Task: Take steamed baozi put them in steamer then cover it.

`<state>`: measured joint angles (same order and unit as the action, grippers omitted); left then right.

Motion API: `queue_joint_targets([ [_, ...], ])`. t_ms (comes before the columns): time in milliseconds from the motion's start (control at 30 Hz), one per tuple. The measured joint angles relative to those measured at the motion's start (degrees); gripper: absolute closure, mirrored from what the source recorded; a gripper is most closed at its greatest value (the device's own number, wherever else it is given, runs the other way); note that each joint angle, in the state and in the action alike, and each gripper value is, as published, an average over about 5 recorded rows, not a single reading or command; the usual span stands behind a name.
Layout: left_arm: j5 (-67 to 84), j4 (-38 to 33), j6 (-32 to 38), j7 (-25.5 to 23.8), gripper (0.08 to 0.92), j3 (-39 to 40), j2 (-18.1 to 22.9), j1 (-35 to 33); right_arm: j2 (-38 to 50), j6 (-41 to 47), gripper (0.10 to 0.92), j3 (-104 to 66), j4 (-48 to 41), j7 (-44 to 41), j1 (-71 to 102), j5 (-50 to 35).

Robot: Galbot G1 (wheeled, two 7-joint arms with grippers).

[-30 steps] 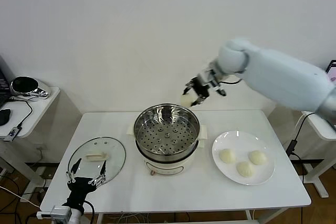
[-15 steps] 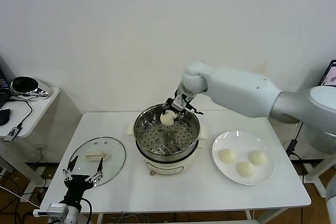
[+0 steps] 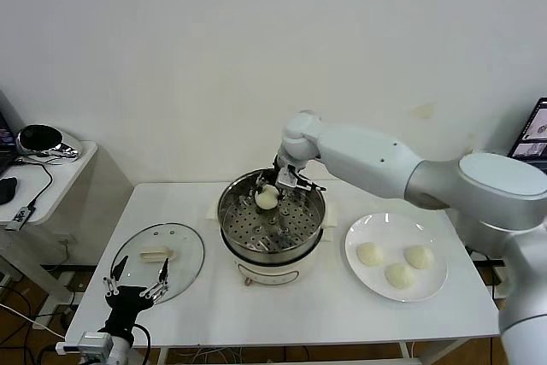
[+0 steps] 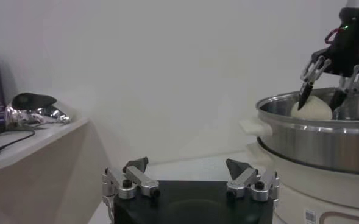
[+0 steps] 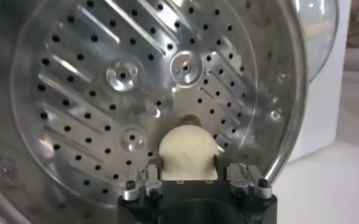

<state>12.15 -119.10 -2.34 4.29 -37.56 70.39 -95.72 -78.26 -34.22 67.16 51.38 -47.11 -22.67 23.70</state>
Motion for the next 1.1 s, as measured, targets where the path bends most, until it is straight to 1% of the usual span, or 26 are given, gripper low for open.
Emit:
queue_joint_targets([
  [67,0.0,0.01,0.01,0.0,0.177,0.04,0.01,0.08,-0.24,-0.65,0.406,-0.19,-0.73,0.42,0.17,0.6],
  [200,0.0,0.1,0.03,0.0,0.177,0.18,0.15,0.2,-0.23,-1.19,0.29,-0.25,-1.31,0.72,0.05,0.58],
  [333,-0.02,0.05,0.02,0.0,0.177,0.22,0.28,0.21,0.82,0.71,0.215,0.35,0.13,-0.28,-1.36,-2.95],
  [467,-0.03,-0.23,-0.04,0.0,0.177,0.01,0.31,0.17,3.67,7.1,0.204,1.64,4.65,-2.32,-4.43,-10.13],
  [600,-0.02,-0.64,-0.19,-0.02,0.177,-0.09,0.37,0.17,8.57,16.61,0.203,3.57,11.39,-4.53,-8.46,-18.06],
  [733,-0.04,-0.85,-0.3,-0.06,0.177,-0.03,0.16,0.17,14.69,26.34,0.203,5.59,18.65,-6.45,-12.39,-24.01],
  [933,-0.04,-1.22,-0.3,-0.1,0.177,-0.19,-0.43,-0.13,25.04,39.26,0.203,7.29,28.97,-8.43,-15.84,-29.08],
  [1100,0.02,-1.33,-0.2,-0.11,0.177,-0.67,-0.75,-0.57,33.95,46.56,0.203,7.48,35.06,-9.95,-16.11,-30.34],
])
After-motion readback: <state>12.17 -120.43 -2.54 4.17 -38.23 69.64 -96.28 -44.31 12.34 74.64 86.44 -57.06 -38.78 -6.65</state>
